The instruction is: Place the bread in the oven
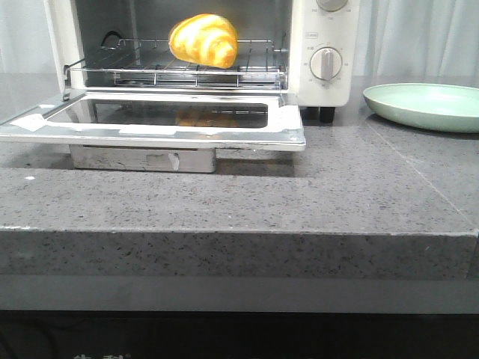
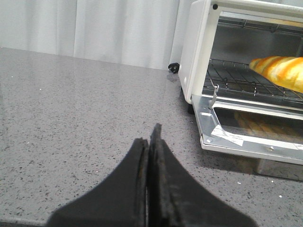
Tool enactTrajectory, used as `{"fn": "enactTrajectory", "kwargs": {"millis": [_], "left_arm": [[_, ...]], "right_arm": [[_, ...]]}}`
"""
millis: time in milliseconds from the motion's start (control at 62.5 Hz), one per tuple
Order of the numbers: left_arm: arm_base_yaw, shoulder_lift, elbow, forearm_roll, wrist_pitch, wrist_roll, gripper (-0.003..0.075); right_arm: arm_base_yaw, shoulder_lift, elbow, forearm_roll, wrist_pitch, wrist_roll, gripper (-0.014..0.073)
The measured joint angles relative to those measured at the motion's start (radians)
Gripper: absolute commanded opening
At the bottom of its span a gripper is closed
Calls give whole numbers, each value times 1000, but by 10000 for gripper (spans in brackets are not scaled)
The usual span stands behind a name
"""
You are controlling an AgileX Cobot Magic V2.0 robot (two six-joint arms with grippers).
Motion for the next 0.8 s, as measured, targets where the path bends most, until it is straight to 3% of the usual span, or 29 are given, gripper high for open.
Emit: {"fn": "enactTrajectory", "kwargs": {"millis": [272,400,592,800], "left_arm": [[0,0,0,0,0,0,-18],[0,0,0,0,0,0,-18],[0,0,0,0,0,0,-18],[0,0,0,0,0,0,-18]], "right_arm": [[-2,-4,5,0,-2,0,-119],[-68,-53,71,-5,-66,0,-119],[-229,-225,338,17,-333,0,-119],[-321,-435,642,21,-567,0,-119]]}}
